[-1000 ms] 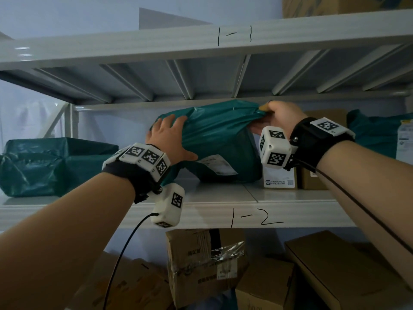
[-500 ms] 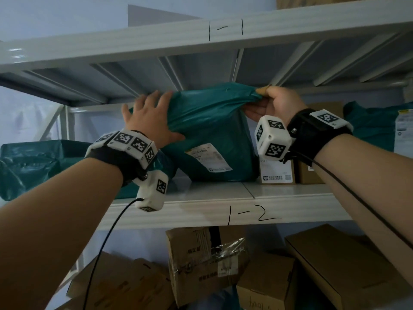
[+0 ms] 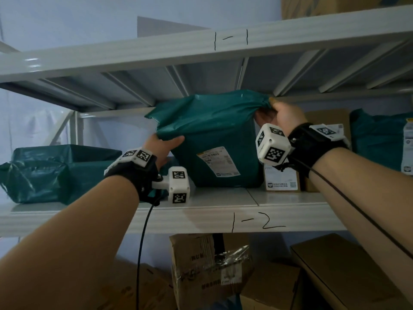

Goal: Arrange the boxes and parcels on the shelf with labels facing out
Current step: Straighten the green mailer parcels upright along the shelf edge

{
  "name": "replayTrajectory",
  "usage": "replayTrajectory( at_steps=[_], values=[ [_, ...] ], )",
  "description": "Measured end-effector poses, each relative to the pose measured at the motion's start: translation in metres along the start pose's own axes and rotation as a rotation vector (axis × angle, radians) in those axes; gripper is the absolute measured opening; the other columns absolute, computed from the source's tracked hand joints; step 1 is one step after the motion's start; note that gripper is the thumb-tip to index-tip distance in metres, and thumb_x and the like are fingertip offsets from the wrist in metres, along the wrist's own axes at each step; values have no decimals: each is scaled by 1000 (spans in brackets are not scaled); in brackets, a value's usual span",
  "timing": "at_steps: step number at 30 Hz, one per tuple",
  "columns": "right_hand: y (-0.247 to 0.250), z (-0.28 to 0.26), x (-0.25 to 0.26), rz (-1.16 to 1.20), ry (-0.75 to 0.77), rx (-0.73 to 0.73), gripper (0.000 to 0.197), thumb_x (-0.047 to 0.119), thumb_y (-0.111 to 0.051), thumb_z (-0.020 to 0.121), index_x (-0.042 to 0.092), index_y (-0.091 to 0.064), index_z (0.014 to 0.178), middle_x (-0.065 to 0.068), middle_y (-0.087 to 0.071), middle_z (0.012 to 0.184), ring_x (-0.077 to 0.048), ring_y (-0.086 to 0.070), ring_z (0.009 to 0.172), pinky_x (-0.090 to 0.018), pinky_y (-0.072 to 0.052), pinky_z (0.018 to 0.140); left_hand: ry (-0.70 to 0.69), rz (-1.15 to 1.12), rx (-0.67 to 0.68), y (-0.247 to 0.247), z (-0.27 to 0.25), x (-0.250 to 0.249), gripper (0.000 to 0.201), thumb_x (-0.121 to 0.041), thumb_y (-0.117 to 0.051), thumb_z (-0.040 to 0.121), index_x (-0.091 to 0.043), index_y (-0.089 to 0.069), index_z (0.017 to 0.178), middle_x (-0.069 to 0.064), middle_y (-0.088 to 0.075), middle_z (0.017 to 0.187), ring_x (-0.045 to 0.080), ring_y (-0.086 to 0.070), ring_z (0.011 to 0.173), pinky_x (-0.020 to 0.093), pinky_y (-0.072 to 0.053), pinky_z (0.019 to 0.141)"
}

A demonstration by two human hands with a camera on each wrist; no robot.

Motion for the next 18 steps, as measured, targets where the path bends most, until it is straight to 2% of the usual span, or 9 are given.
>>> replayTrajectory(
  at_steps=[2, 3, 5, 6, 9, 12, 13, 15, 18],
  values=[
    [9, 1, -3, 14, 8, -49, 33, 10, -42, 99, -3, -51, 129, -13, -61, 89, -22, -61, 76, -25, -58, 53, -79, 92, -84, 1, 0, -4, 60, -38, -68, 81, -10, -45, 129, 8, -57, 121, 24, -56, 110, 39, -48, 97],
    [12, -1, 0, -38, 26, -71, 38, 9, -38, 100, -3, -44, 136, -10, -58, 90, -18, -59, 74, -22, -56, 52, -102, 100, -100, -1, 0, -5, 62, -41, -69, 79, -11, -44, 128, 10, -57, 124, 28, -56, 113, 42, -47, 99],
    [16, -3, 2, -190, 55, -96, 41, 4, -34, 100, -3, -38, 140, -6, -55, 95, -12, -55, 71, -17, -52, 59, -86, 60, -98, -8, 0, -3, 64, -44, -68, 79, -12, -42, 128, 9, -56, 126, 29, -56, 114, 45, -48, 98],
    [18, -4, 2, -316, 64, -95, 42, 0, -34, 99, -1, -38, 140, -6, -54, 103, -13, -55, 73, -17, -50, 63, -33, 4, -75, -13, 1, 1, 66, -45, -68, 78, -13, -41, 129, 8, -55, 126, 29, -55, 114, 48, -50, 94],
    [27, -5, -8, -802, 41, -63, 54, -12, -41, 89, 9, -44, 139, -10, -55, 127, -27, -58, 98, -29, -52, 71, 88, -178, 9, -25, 4, 8, 67, -47, -68, 77, -13, -44, 129, 7, -53, 130, 33, -54, 116, 58, -52, 85],
    [32, -5, -27, -1200, -11, 110, 72, -14, -53, 81, 15, -34, 144, -18, -56, 129, -35, -59, 106, -37, -52, 76, 99, -176, 49, -32, 3, 7, 70, -52, -64, 78, -11, -47, 131, 8, -55, 131, 35, -56, 115, 57, -51, 89],
    [32, -7, -32, -1255, -10, 143, 74, -10, -61, 79, 14, -33, 144, -17, -56, 130, -35, -57, 113, -38, -51, 84, 88, -174, 49, -34, 2, 6, 72, -54, -64, 78, -11, -44, 132, 6, -55, 132, 33, -56, 114, 53, -51, 89],
    [31, -9, -32, -1398, 66, 133, 67, 10, -73, 78, 10, -41, 138, -10, -56, 133, -30, -55, 120, -39, -48, 98, 53, -141, 22, -36, 1, 3, 69, -54, -60, 81, -13, -38, 132, 0, -50, 126, 26, -53, 107, 48, -50, 86],
    [33, -6, -20, -1507, 178, 23, 55, 36, -70, 81, 10, -54, 127, -10, -61, 130, -29, -59, 114, -38, -49, 96, -76, -58, -54, -35, -1, -12, 68, -60, -54, 81, -15, -38, 129, 2, -51, 119, 25, -55, 106, 41, -47, 89]
  ],
)
Point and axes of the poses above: each hand's wrist, its own z-axis towards the middle knuckle, its own y-axis out of the back of the hand, x = y × z, the point moved 7 cm from there along z, towards the middle knuckle
